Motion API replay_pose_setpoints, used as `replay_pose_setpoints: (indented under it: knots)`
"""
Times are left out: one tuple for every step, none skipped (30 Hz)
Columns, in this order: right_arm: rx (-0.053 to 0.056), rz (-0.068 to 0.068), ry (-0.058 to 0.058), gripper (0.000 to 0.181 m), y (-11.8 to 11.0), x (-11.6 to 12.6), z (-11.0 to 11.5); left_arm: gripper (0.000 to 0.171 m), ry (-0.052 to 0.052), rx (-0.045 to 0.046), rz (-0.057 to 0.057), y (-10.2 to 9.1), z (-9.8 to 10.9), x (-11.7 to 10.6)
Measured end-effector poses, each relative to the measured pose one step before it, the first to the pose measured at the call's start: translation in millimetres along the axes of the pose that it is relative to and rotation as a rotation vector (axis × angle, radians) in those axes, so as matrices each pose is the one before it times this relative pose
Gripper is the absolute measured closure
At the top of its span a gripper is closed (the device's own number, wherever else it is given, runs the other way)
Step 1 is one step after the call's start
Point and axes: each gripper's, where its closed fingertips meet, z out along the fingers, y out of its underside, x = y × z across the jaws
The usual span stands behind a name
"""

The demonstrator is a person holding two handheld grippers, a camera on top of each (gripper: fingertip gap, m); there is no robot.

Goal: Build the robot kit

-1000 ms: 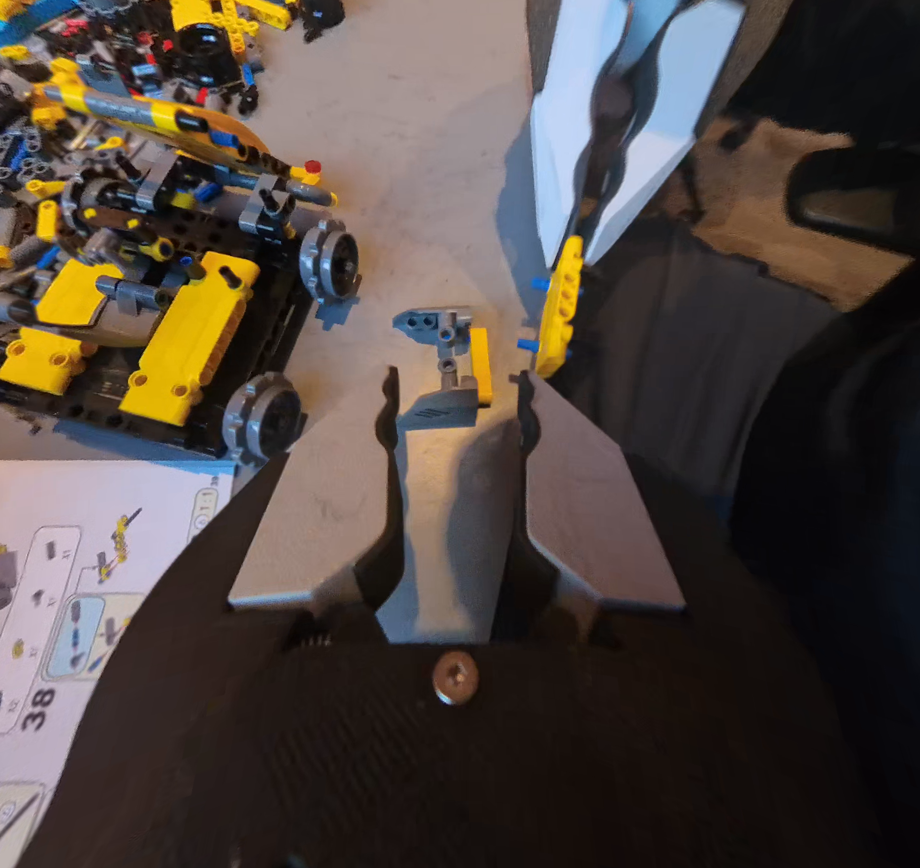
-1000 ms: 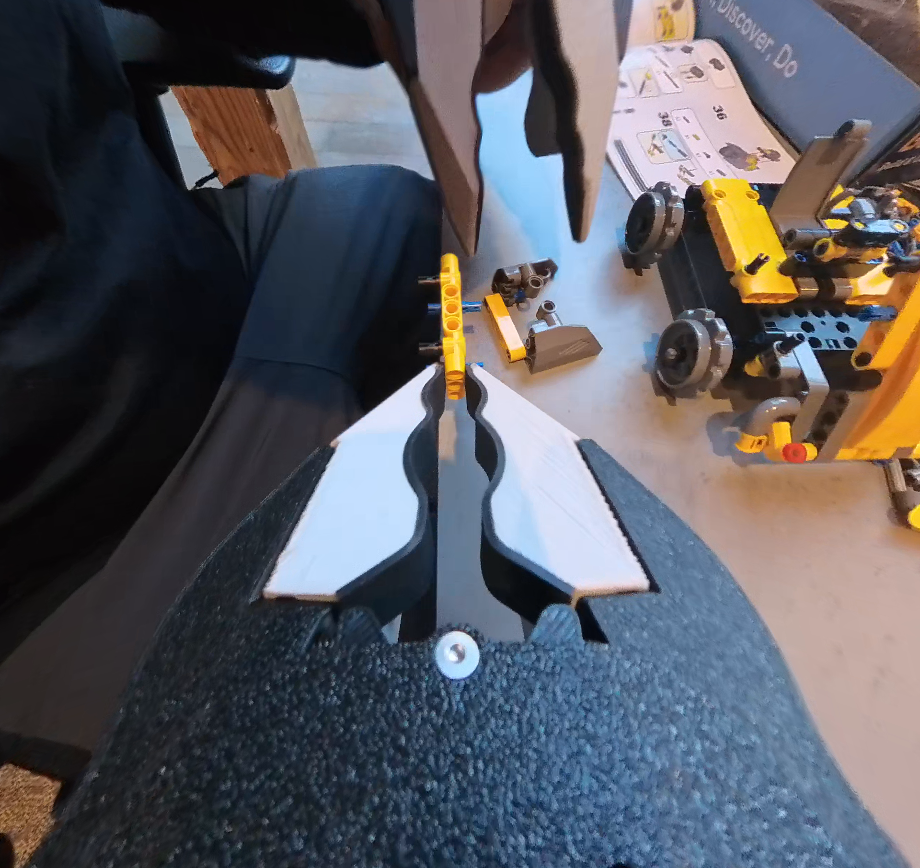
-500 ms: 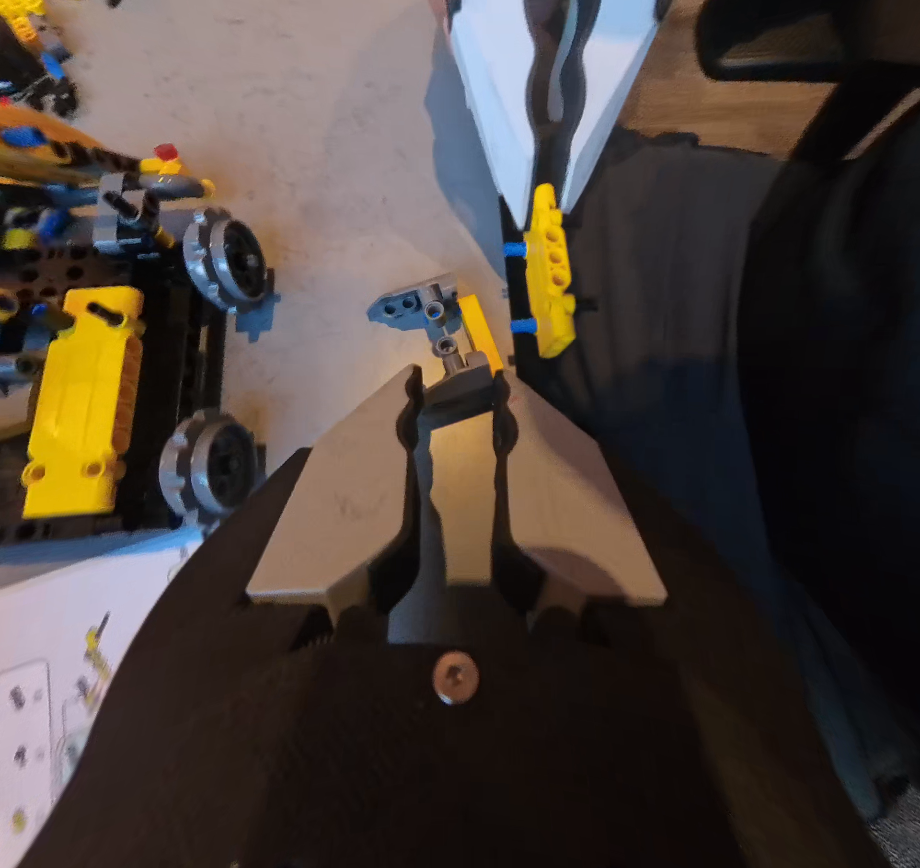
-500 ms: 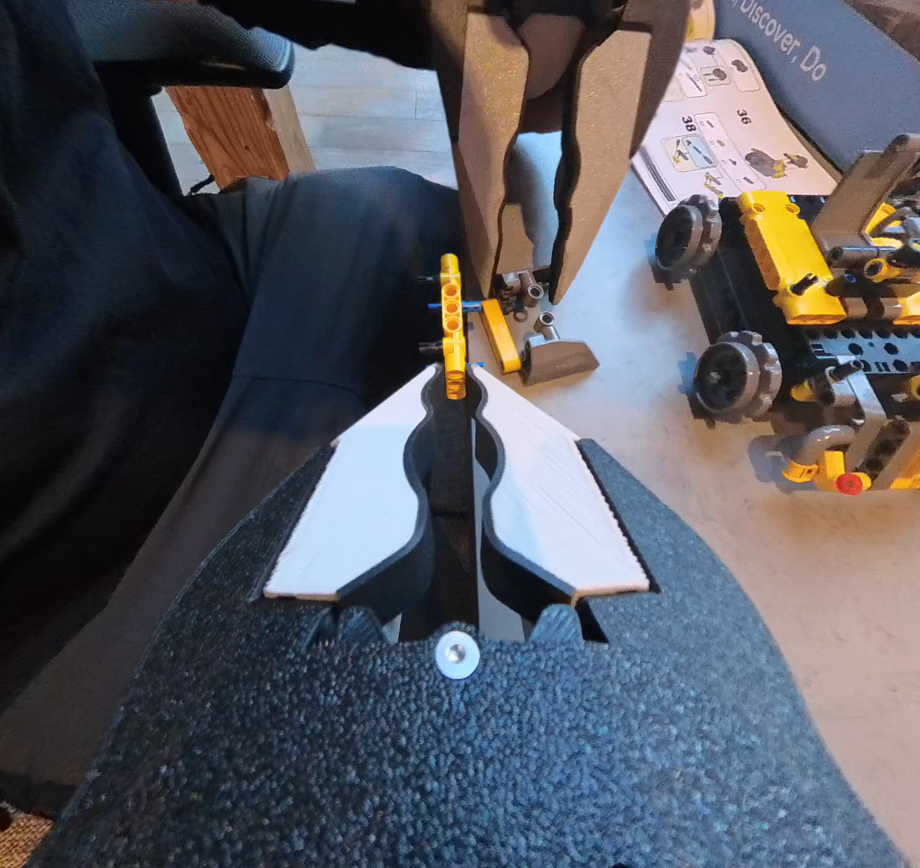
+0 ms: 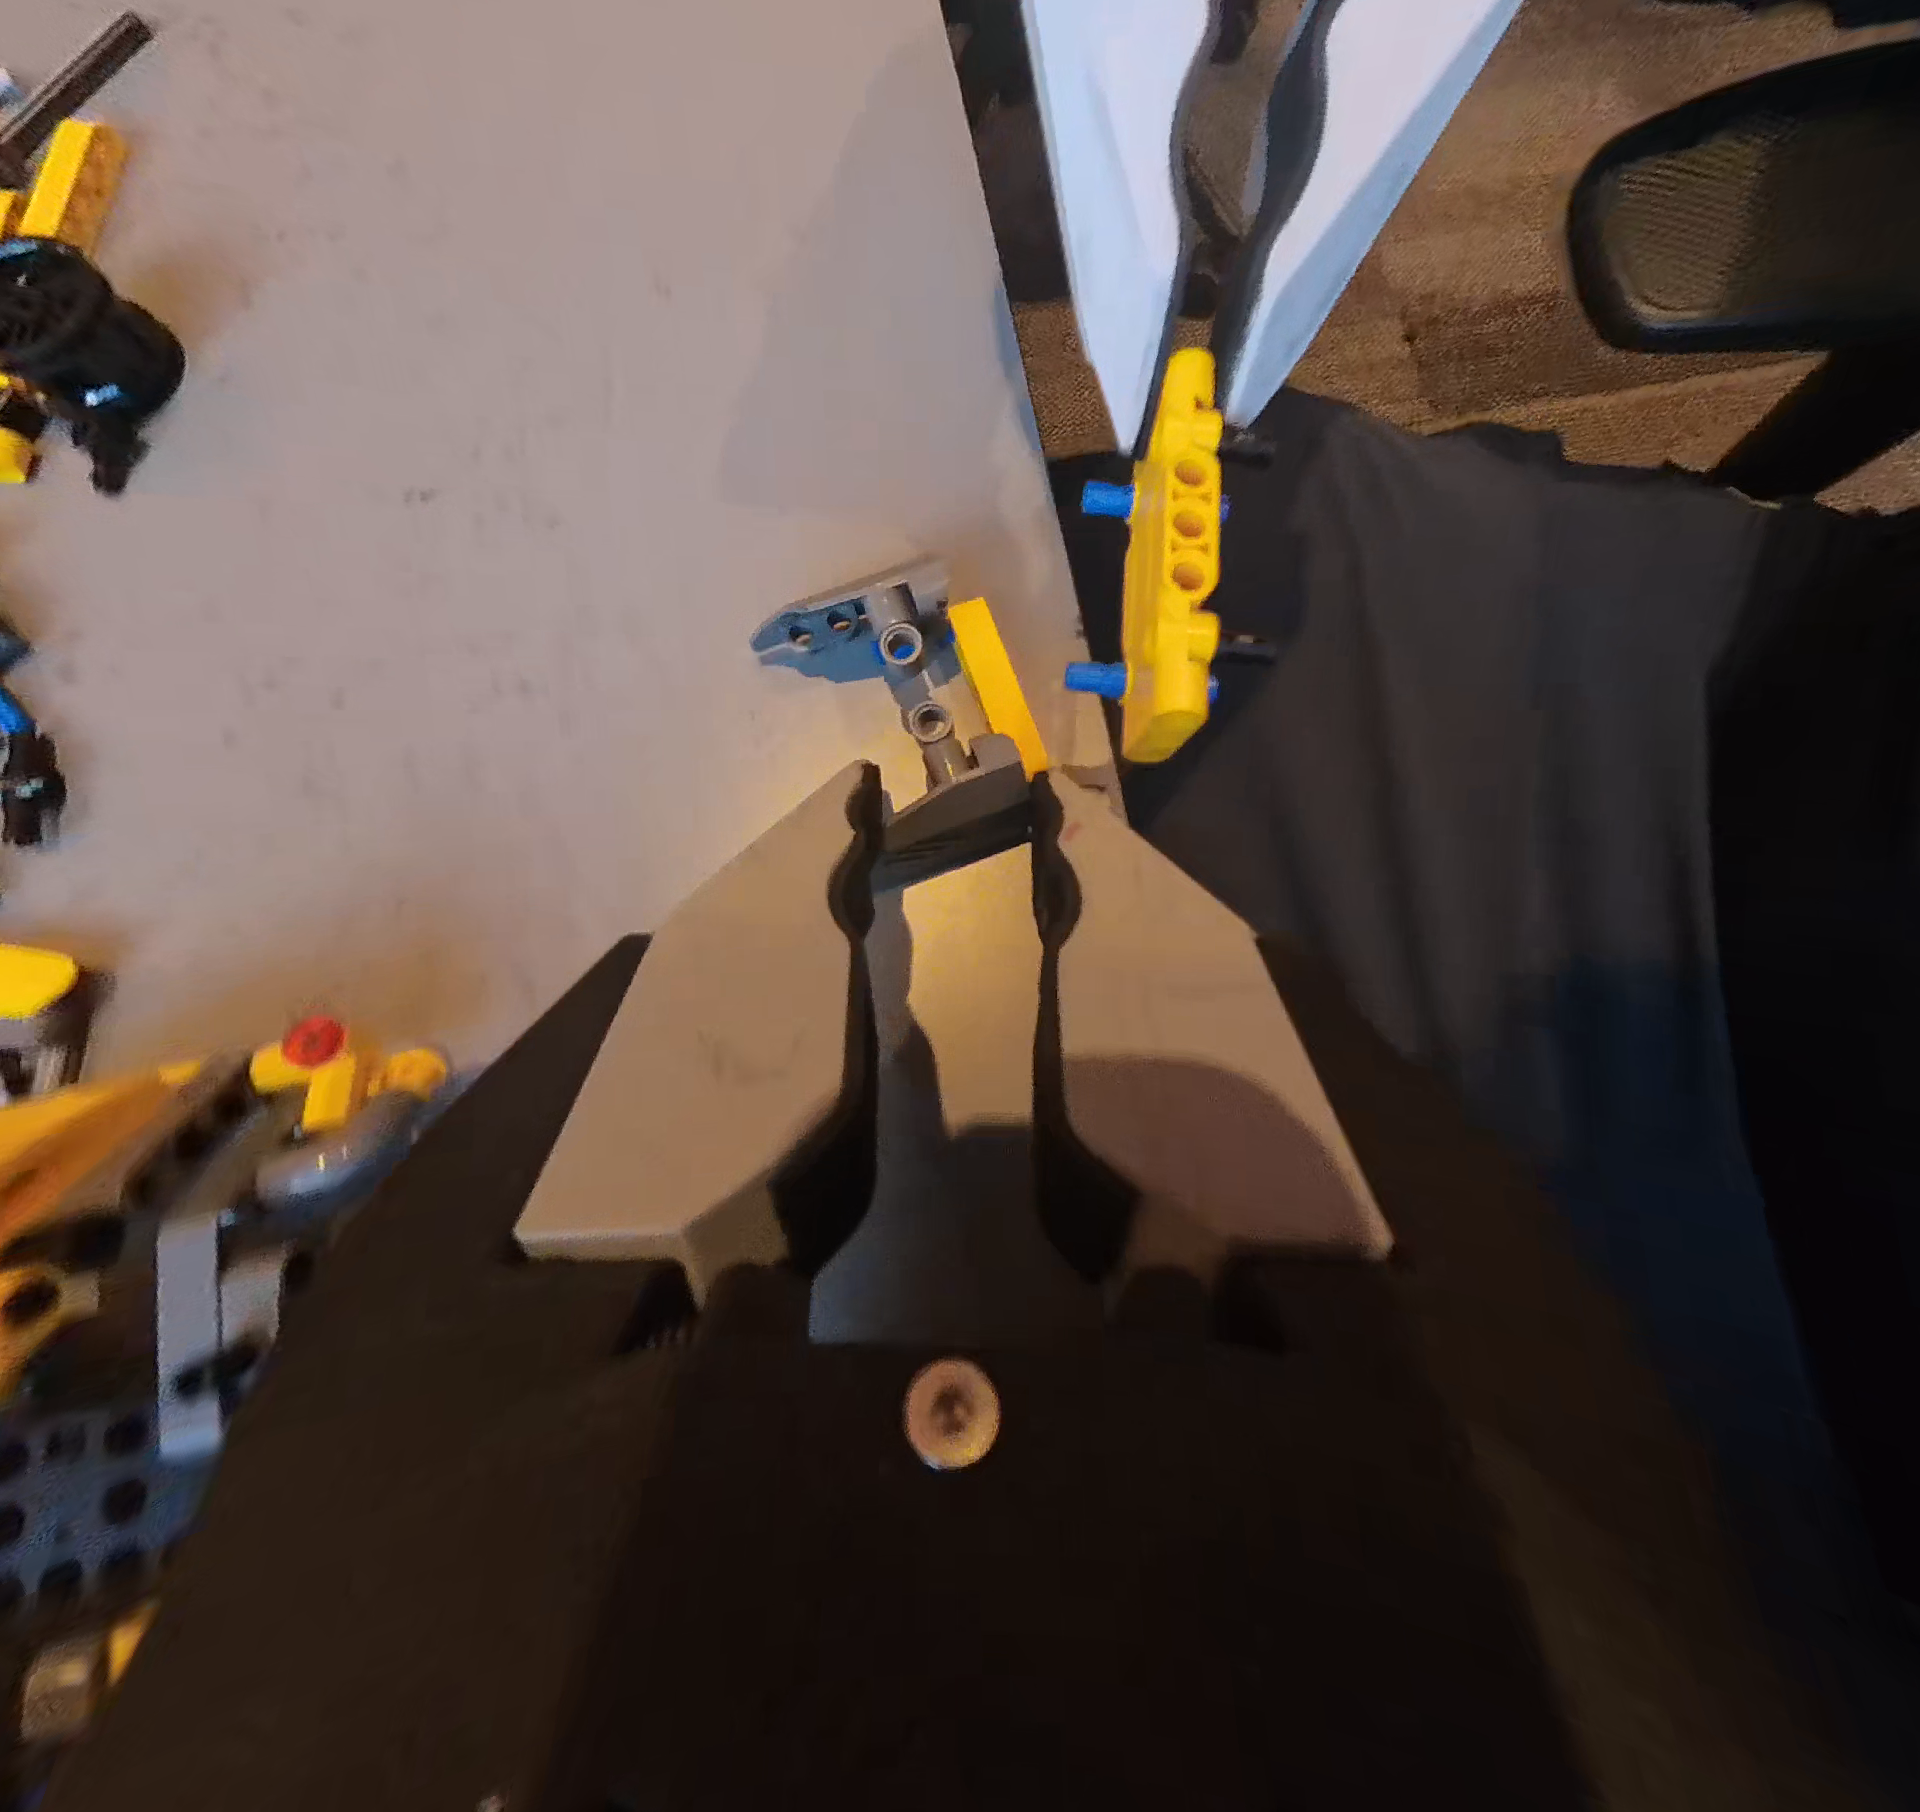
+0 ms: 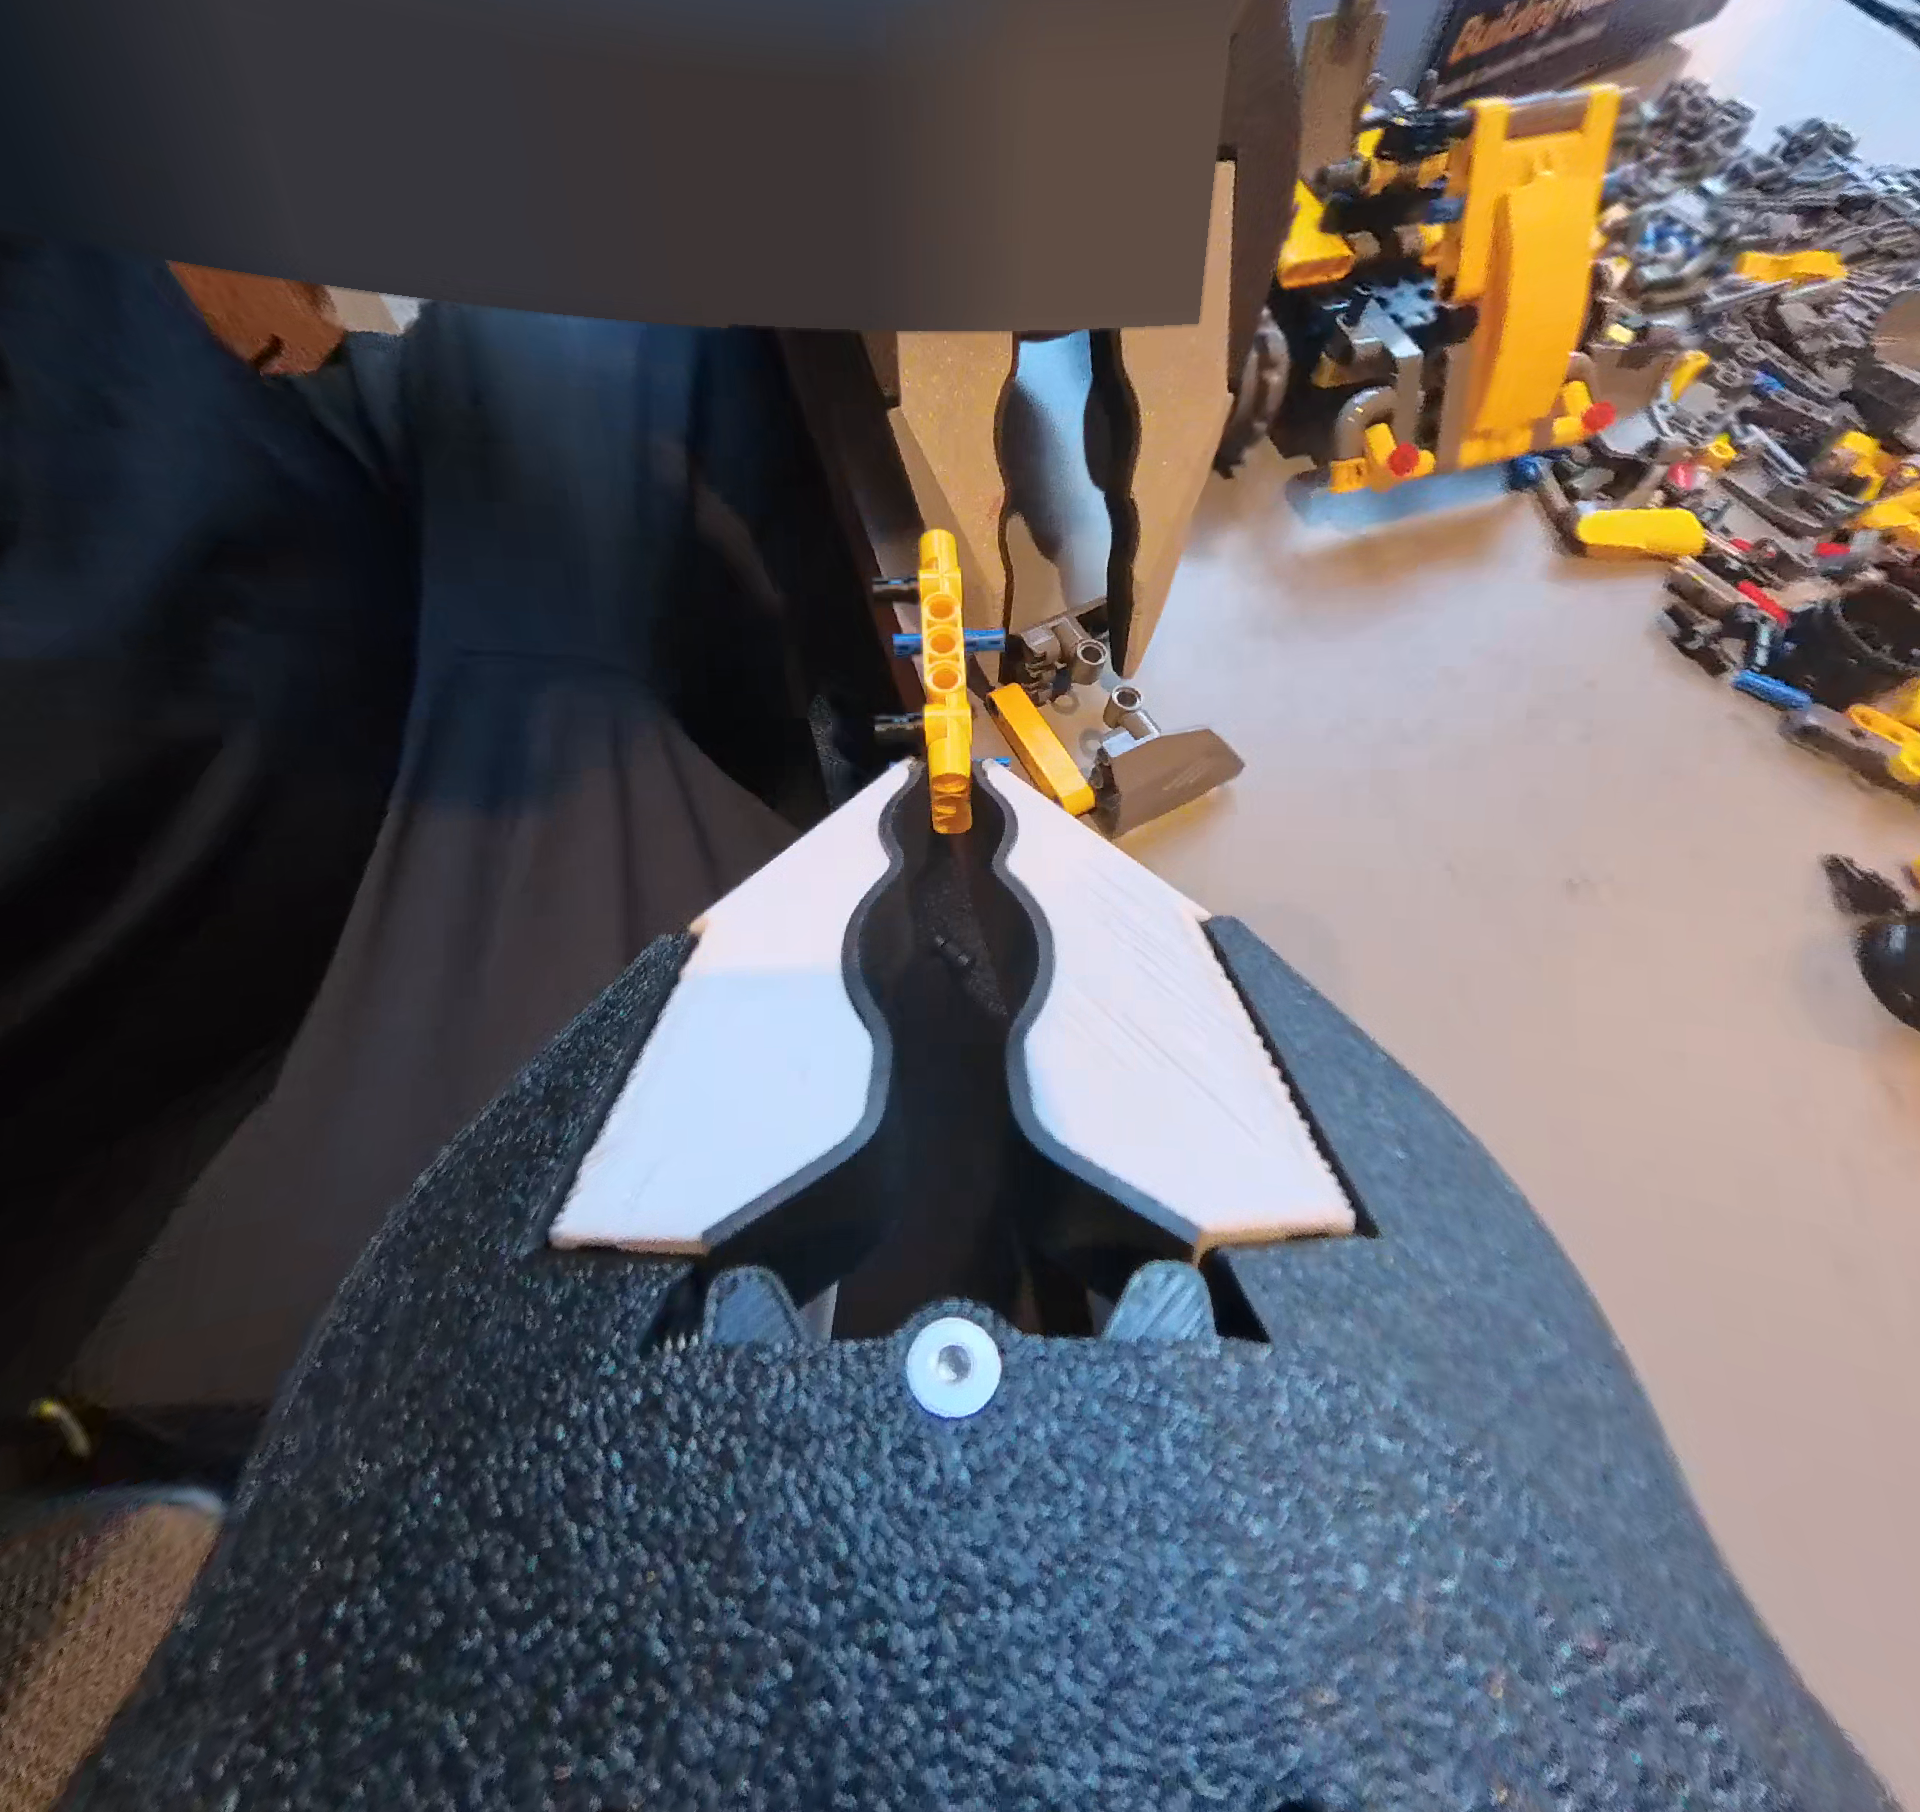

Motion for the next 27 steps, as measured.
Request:
replay_pose_setpoints:
  knots:
    - [0.0132, 0.0037, -0.0094, 0.174, 2.35, 2.46, -7.47, 0.145, 0.0017, -0.00661, -0.0018, -3.37, 4.91, -2.05]
    - [0.0199, 0.0102, -0.0213, 0.174, 2.05, 2.47, -7.54, 0.145, 0.0063, -0.00259, -0.0047, -4.23, 4.15, -1.69]
    - [0.0253, 0.0138, -0.0306, 0.174, 1.29, 2.29, -7.47, 0.145, 0.0059, -0.00596, 0.0039, -3.77, 3.88, -1.63]
    - [0.0223, 0.0123, -0.0297, 0.174, 0.89, 3.60, -7.55, 0.145, -0.0013, -0.00796, 0.0086, -3.38, 3.58, -2.77]
    - [0.0153, 0.0090, -0.0243, 0.174, 0.61, 5.02, -7.57, 0.145, -0.0002, -0.00668, 0.0090, -3.48, 3.41, -2.70]
    - [0.0089, 0.0080, -0.0217, 0.174, 0.47, 5.99, -7.76, 0.145, 0.0064, -0.00319, 0.0052, -3.45, 3.55, -1.96]
    - [0.0029, 0.0059, -0.0149, 0.174, 0.89, 7.11, -7.58, 0.145, 0.0079, 0.00131, -0.0017, -3.83, 3.61, -2.25]
    - [-0.0041, 0.0030, -0.0023, 0.174, 1.90, 8.73, -7.42, 0.145, 0.0043, 0.00541, -0.0070, -4.01, 3.64, -3.19]
    - [-0.0132, 0.0025, 0.0024, 0.174, 3.88, 8.96, -6.67, 0.145, 0.0085, 0.00565, -0.0095, -3.95, 4.09, -2.74]
    - [-0.0161, 0.0031, 0.0005, 0.174, 4.74, 7.87, -5.87, 0.145, 0.0089, 0.00209, -0.0123, -3.20, 4.51, -2.93]
    - [-0.0092, 0.0032, -0.0045, 0.174, 3.74, 5.87, -5.35, 0.145, 0.0022, -0.00273, -0.0122, -2.39, 4.94, -3.63]
    - [0.0016, 0.0021, -0.0095, 0.174, 1.57, 3.52, -4.66, 0.146, -0.0036, 0.00649, -0.0053, -3.84, 4.37, -3.56]
    - [0.0062, -0.0016, -0.0158, 0.174, 0.35, 0.53, -3.88, 0.146, -0.0052, 0.00186, -0.0080, -3.84, 3.78, -2.87]
    - [0.0003, -0.0076, -0.0147, 0.174, 1.12, -1.01, -2.85, 0.146, -0.0066, -0.00755, -0.0112, -3.28, 3.04, -2.54]
    - [-0.0072, -0.0109, -0.0075, 0.174, 2.82, -0.93, -1.73, 0.146, -0.0103, -0.01025, -0.0025, -2.59, 2.42, -2.50]
    - [-0.0108, -0.0096, -0.0078, 0.174, 3.93, -1.36, -1.09, 0.146, -0.0100, -0.00560, 0.0094, -2.33, 2.35, -1.62]
    - [-0.0098, -0.0052, -0.0094, 0.174, 4.18, -1.38, -0.78, 0.146, -0.0050, -0.00048, 0.0118, -2.25, 2.41, -0.20]
    - [-0.0054, -0.0006, -0.0105, 0.174, 3.27, -1.38, -1.08, 0.146, 0.0069, 0.00203, 0.0102, -2.74, 2.45, 2.06]
    - [-0.0002, 0.0005, -0.0117, 0.174, 1.78, -1.70, -1.60, 0.146, 0.0123, 0.00228, 0.0115, -3.24, 3.06, 3.58]
    - [0.0023, 0.0001, -0.0150, 0.174, 0.09, -2.61, -2.01, 0.146, 0.0024, 0.00551, 0.0108, -3.98, 3.57, 2.53]
    - [-0.0045, -0.0037, -0.0154, 0.174, 0.15, -3.19, -2.32, 0.145, -0.0060, 0.00561, 0.0015, -4.00, 3.70, 0.80]
    - [-0.0139, -0.0138, -0.0082, 0.174, 1.06, -2.70, -2.77, 0.141, -0.0128, 0.00108, -0.0099, -3.25, 3.00, -0.64]
    - [-0.0176, -0.0177, 0.0011, 0.174, 1.78, -1.17, -3.00, 0.133, -0.0352, -0.00689, -0.0258, -2.06, 1.52, -3.60]
    - [-0.0167, -0.0109, 0.0012, 0.174, 1.83, -0.32, -2.93, 0.127, -0.0425, -0.00214, -0.0333, -2.27, -0.24, -3.15]
    - [-0.0161, -0.0075, -0.0033, 0.174, 2.14, -0.44, -2.47, 0.125, -0.0366, 0.01089, -0.0307, -3.02, -2.12, -0.54]
    - [-0.0152, -0.0114, 0.0023, 0.174, 2.44, 0.45, -2.08, 0.126, -0.0420, 0.02551, -0.0363, -4.04, -3.41, 0.04]
    - [-0.0118, -0.0128, 0.0046, 0.174, 2.34, 0.96, -1.68, 0.126, -0.0365, 0.02981, -0.0458, -3.89, -3.45, 1.65]
